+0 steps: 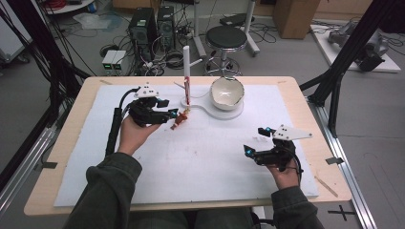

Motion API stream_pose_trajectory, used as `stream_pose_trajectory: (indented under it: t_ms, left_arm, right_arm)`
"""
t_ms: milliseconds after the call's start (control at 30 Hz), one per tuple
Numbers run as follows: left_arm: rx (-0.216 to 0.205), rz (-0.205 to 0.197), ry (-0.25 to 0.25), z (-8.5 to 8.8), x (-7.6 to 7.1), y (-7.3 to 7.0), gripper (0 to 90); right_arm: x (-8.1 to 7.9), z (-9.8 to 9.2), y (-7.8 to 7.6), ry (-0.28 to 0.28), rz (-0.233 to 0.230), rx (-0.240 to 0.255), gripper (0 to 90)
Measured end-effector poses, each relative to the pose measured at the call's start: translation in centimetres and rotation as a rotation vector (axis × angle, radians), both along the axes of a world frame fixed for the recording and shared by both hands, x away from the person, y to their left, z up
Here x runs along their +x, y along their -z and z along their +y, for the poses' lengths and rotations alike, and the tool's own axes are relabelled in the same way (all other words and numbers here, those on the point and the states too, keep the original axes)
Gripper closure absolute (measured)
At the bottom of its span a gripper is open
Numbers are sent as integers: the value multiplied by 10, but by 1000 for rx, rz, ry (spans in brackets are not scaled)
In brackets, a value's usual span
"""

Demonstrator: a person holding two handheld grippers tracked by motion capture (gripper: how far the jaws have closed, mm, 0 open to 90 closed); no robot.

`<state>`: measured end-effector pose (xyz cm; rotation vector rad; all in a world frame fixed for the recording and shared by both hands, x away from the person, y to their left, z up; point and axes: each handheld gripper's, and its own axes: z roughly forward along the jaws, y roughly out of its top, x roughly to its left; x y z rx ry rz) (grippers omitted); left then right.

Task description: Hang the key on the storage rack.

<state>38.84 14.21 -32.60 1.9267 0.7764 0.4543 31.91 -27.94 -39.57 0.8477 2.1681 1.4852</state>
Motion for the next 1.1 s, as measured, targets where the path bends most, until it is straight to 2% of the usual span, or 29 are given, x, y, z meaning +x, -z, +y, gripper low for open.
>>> stream_pose_trajectory:
  t_ms: [467, 1100]
  left_arm:
    - [9, 5, 4, 5, -9, 2, 419]
    - [19, 8, 30, 8, -18, 4, 382]
  right_arm:
    - [0, 0, 0, 0, 1, 0, 94]
    - [0, 0, 0, 2, 2, 1, 94]
